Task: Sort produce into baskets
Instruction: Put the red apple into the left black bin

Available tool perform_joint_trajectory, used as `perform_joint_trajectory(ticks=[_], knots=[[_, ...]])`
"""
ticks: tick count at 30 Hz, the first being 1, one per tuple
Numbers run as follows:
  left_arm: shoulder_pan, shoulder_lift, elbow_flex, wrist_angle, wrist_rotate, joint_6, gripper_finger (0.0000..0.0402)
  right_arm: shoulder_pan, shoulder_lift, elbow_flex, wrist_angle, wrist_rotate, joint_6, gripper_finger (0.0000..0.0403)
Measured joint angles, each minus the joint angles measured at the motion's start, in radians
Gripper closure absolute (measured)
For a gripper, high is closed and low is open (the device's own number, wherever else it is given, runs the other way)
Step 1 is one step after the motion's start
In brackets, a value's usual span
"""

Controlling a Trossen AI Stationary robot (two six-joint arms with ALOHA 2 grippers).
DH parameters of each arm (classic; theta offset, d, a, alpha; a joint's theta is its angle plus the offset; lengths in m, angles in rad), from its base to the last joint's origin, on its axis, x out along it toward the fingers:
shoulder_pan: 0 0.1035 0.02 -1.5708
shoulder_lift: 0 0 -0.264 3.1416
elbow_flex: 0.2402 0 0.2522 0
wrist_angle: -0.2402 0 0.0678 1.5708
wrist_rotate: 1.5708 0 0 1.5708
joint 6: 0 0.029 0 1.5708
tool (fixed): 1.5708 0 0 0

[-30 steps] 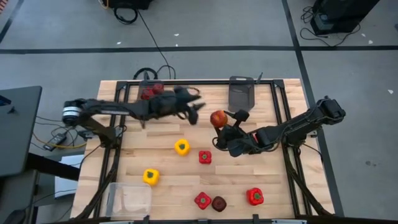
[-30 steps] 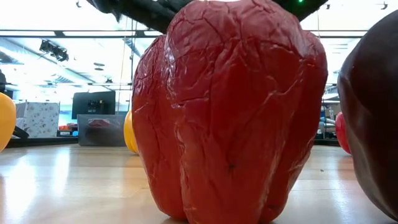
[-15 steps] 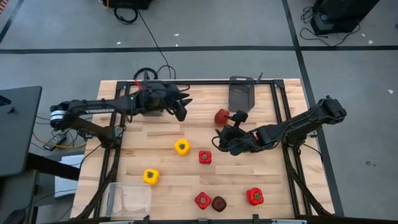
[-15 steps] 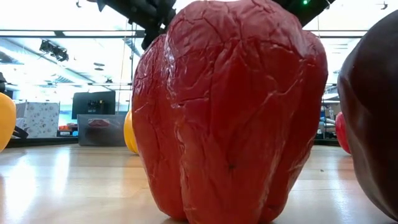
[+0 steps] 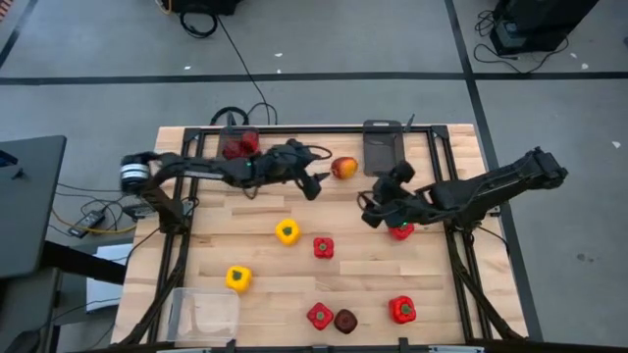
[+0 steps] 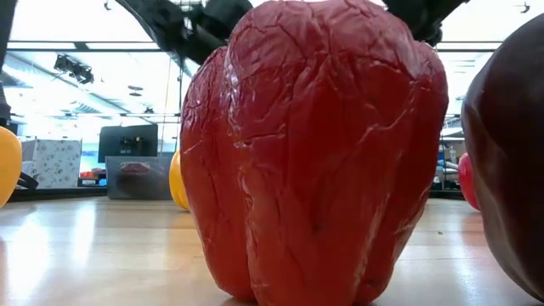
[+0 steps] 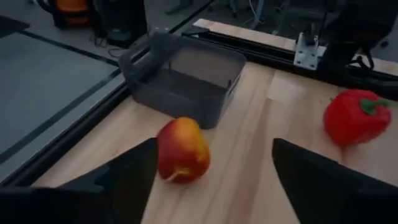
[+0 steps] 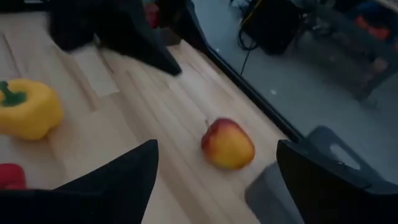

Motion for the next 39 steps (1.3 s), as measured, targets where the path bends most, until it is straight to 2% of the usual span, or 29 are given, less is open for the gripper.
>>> perform_joint_trajectory(ticks=[5,8,11,16,19,25,31,39], knots=[[0.063,0.14,0.094,0.002,0.083,-0.001,0.002,0.005,-0.076,0.0,-0.106,-0.073,0.088,0.0066],[0.099,0.218,0.188,-0.048,0.136,0.001,0.0005,0.005,-0.097,0.0,-0.152,-0.08,0.118,0.0066],[0.129,0.295,0.313,-0.167,0.178,0.027,0.0007,0.005,-0.1,0.0,-0.184,-0.085,0.139,0.0066],[0.178,0.412,0.542,-0.447,0.184,0.13,0.0008,0.009,-0.087,-0.001,-0.219,-0.105,0.164,0.0066],[0.207,0.463,0.647,-0.543,0.208,0.197,0.0008,0.018,-0.085,-0.014,-0.216,-0.106,0.166,0.0066],[0.238,0.534,0.752,-0.564,0.317,0.243,0.0008,0.019,-0.085,-0.039,-0.219,-0.121,0.18,0.0066],[0.266,0.604,0.853,-0.58,0.321,0.21,0.0008,0.016,-0.085,-0.045,-0.216,-0.121,0.18,0.0066],[0.288,0.689,0.974,-0.782,0.32,0.243,0.001,0.016,-0.085,-0.045,-0.219,-0.121,0.174,0.0066]])
